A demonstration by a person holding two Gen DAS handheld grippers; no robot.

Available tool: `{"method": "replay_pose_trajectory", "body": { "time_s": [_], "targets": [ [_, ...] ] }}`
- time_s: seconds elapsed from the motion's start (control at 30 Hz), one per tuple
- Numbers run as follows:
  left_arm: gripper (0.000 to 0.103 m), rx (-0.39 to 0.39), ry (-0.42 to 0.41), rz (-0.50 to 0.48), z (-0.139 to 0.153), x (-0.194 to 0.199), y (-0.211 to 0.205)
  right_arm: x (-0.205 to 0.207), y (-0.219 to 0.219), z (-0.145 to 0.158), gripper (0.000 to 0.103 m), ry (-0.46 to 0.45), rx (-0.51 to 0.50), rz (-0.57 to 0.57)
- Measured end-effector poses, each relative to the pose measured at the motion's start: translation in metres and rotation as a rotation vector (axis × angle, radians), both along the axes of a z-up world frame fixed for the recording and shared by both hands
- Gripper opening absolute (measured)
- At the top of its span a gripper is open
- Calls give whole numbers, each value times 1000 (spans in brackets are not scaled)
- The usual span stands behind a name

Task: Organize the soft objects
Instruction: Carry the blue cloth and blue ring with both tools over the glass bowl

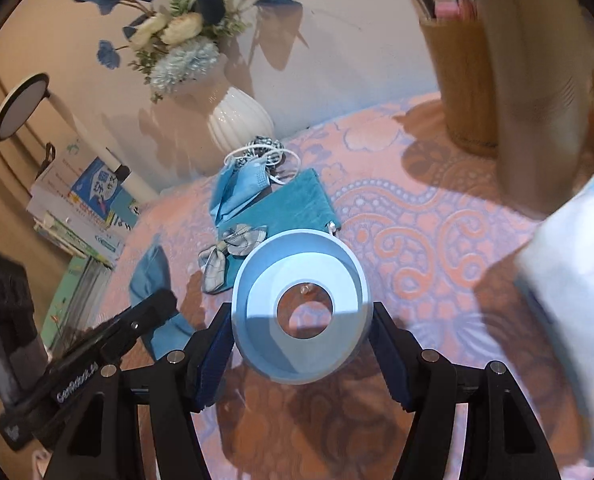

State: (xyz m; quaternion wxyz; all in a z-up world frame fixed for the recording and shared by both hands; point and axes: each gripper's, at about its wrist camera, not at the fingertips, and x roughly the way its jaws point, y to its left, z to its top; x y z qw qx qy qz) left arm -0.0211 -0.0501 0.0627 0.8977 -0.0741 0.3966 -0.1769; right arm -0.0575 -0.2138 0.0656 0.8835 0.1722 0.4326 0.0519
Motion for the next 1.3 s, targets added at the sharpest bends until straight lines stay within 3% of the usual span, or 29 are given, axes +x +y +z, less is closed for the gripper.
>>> {"method": "replay_pose_trajectory", "body": {
  "time_s": [0.33,0.67,1.0,1.3],
  "targets": [
    [9,37,4,-88,24,-8,-49,-30,-35,33,65,-10,3,-40],
    [9,56,-60,-282,54,-24,-138,-66,-115,77,65,-59,-25,-188],
    [9,6,-175,-425,96,-39,-230,-84,-208,117,65,-88,-83,-367],
    [9,-49,-205,-513,115,-34,-305,-80,-276,144,65,-98,-136,-469]
  ]
}}
